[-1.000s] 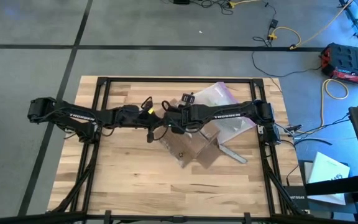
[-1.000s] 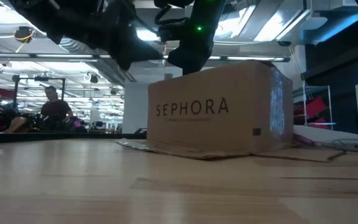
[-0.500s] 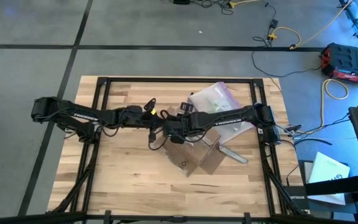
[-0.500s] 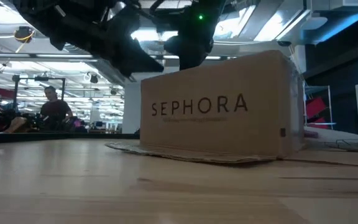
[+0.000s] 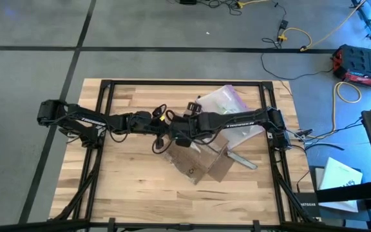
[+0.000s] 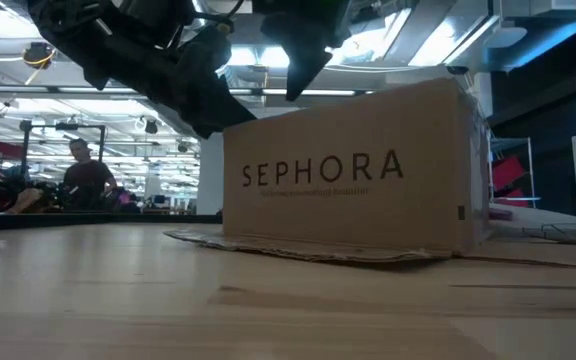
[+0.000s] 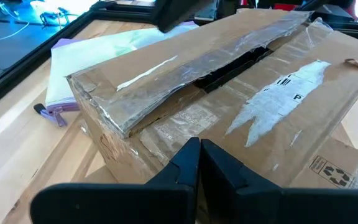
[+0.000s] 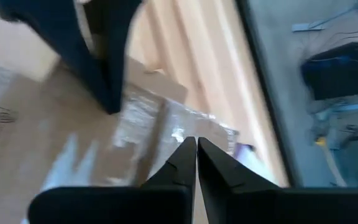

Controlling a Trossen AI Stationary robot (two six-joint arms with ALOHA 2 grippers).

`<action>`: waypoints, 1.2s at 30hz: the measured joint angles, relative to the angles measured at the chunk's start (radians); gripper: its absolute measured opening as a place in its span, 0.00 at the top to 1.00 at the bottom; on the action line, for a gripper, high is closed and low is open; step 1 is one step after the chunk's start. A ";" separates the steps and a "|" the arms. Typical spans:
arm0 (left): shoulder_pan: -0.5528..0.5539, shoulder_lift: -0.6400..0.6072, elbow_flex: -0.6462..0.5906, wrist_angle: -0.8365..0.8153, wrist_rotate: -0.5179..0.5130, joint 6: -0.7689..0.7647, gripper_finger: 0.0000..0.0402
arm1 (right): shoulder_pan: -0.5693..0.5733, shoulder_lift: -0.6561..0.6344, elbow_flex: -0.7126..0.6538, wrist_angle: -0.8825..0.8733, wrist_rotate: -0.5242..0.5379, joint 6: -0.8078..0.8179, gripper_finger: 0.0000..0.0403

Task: Unpack boxes
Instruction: Break down the cardboard box using a cutter until it is fully flat

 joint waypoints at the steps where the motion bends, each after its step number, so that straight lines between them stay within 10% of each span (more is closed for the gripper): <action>1: 0.000 0.000 0.000 0.000 0.000 0.000 1.00 | 0.000 0.000 0.003 0.003 -0.025 0.003 1.00; 21: 0.000 0.000 0.000 -0.004 0.000 0.008 1.00 | -0.037 0.028 -0.065 0.048 -0.021 -0.037 0.28; 29: 0.000 0.001 0.000 -0.008 0.000 0.004 1.00 | -0.061 0.081 -0.066 0.086 0.019 -0.062 0.41; 36: 0.000 0.001 0.000 -0.010 -0.004 -0.001 1.00 | -0.058 0.093 -0.066 0.107 0.046 -0.085 0.84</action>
